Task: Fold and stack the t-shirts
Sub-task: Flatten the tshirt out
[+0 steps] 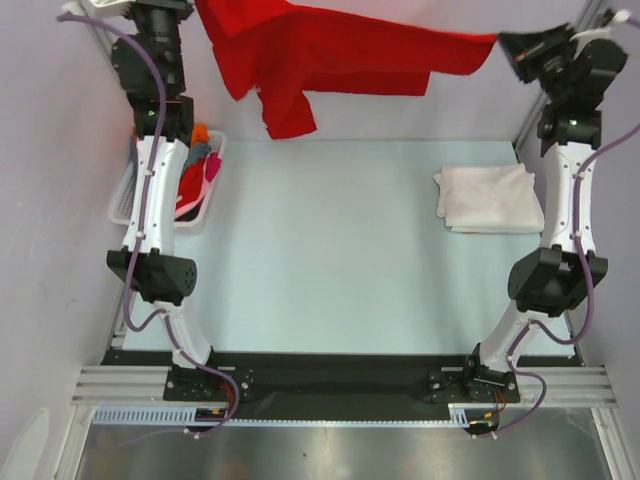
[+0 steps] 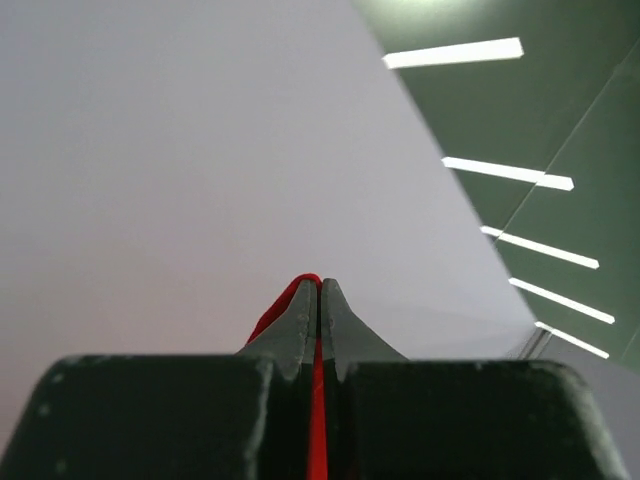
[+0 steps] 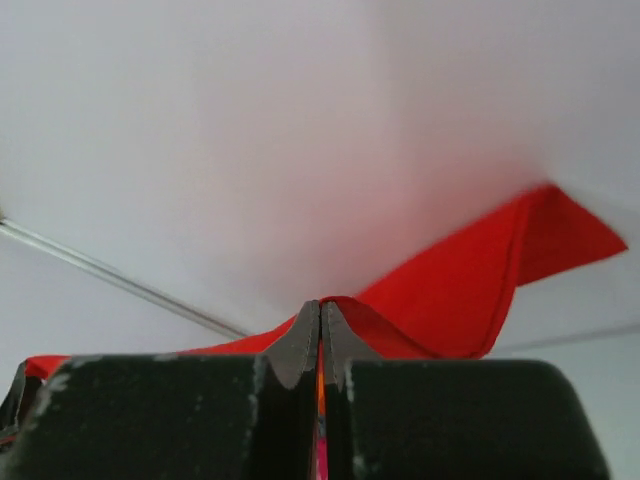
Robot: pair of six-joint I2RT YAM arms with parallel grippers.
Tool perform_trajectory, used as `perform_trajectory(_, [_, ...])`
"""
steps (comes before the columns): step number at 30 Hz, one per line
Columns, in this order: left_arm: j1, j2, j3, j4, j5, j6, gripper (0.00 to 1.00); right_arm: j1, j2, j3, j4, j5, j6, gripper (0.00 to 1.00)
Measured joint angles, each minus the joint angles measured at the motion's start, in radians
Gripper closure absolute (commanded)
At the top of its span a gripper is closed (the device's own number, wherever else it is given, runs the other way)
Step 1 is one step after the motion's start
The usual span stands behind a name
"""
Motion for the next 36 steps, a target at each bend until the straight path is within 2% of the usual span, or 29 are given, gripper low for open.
perform_trajectory(4, [0.011, -0.052, -0.332, 0.054, 0.05, 0.028, 1.0, 0.001, 0.032, -0.267, 0.107, -0.076, 0.04, 1.0])
perform_trajectory(8, [-0.013, -0.125, -0.65, -0.041, -0.011, 0.147, 1.0, 0.002, 0.05, -0.576, 0.175, -0.112, 0.047, 1.0])
perform_trajectory(12, [-0.07, -0.339, -1.016, -0.093, -0.093, 0.237, 1.0, 0.01, 0.05, -0.837, 0.236, -0.129, 0.051, 1.0])
perform_trajectory(14, [-0.091, -0.472, -1.162, -0.101, -0.115, 0.252, 1.0, 0.015, 0.05, -0.906, 0.241, -0.134, 0.04, 1.0])
perform_trajectory(18, [-0.098, -0.703, -1.411, -0.003, -0.172, 0.256, 1.0, 0.024, 0.038, -1.003, 0.275, -0.136, 0.002, 1.0])
perform_trajectory(23, [-0.099, -0.797, -1.61, 0.02, -0.19, 0.245, 1.0, 0.029, -0.055, -1.178, 0.308, -0.12, -0.042, 1.0])
perform_trajectory(27, [-0.101, -0.882, -1.712, -0.121, -0.196, 0.218, 1.0, 0.029, -0.183, -1.308, 0.308, -0.084, -0.085, 1.0])
perform_trajectory(36, [-0.139, -1.301, -1.796, -0.427, -0.225, 0.174, 1.0, 0.044, -0.6, -1.581, 0.188, 0.0, -0.223, 1.0])
